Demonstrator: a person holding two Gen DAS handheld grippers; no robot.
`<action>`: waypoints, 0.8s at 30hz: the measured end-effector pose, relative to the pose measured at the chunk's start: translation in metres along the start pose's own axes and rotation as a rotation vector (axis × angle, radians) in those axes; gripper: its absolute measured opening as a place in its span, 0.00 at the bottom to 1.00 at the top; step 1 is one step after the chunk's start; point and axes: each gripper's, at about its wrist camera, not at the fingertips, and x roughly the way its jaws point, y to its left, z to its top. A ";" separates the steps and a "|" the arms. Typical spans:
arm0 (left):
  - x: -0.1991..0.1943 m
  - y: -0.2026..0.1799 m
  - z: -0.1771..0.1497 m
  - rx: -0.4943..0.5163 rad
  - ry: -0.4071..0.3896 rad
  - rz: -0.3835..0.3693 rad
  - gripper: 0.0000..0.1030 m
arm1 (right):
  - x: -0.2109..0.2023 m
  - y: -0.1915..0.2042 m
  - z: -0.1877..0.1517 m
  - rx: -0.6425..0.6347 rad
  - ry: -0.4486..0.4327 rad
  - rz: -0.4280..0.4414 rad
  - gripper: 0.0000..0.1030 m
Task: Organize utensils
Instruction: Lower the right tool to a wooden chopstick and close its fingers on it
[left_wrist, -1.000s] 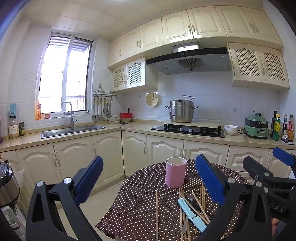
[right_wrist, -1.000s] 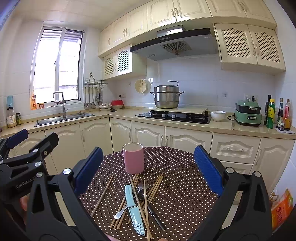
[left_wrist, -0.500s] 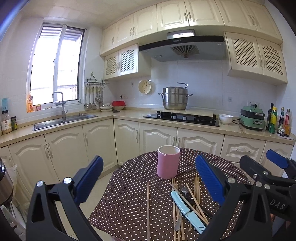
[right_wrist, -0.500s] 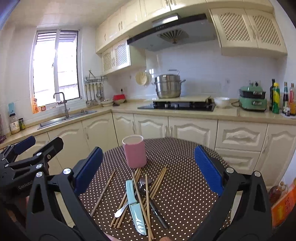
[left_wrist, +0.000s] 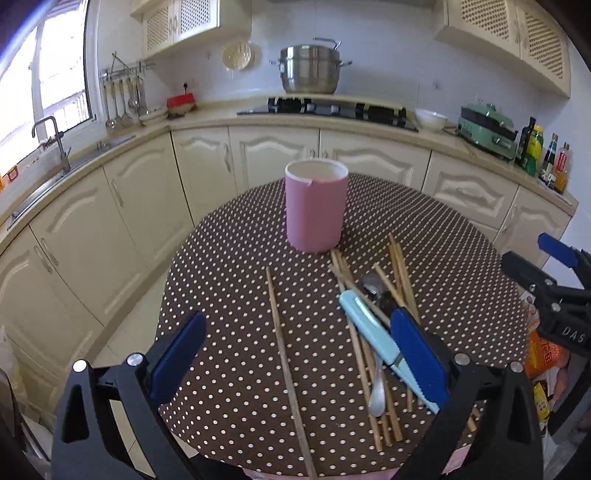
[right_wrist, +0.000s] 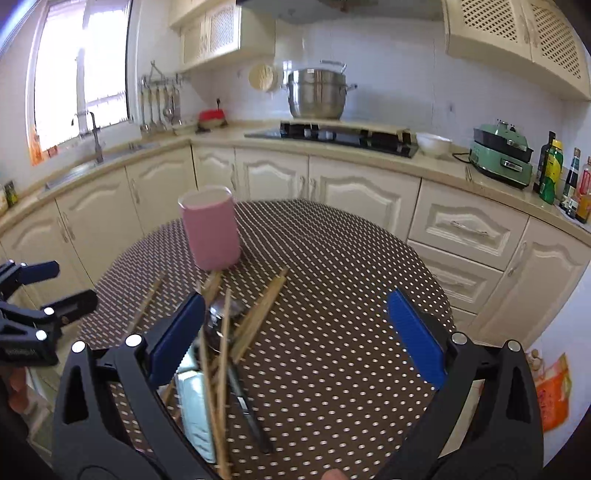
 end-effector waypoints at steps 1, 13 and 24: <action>0.009 0.003 -0.001 0.004 0.029 0.007 0.95 | 0.009 -0.002 -0.002 -0.012 0.031 -0.006 0.94; 0.096 0.036 -0.011 -0.098 0.287 -0.032 0.52 | 0.080 -0.007 -0.010 0.001 0.245 0.026 0.94; 0.134 0.037 0.001 -0.083 0.296 0.026 0.28 | 0.148 -0.012 -0.001 0.053 0.482 0.158 0.72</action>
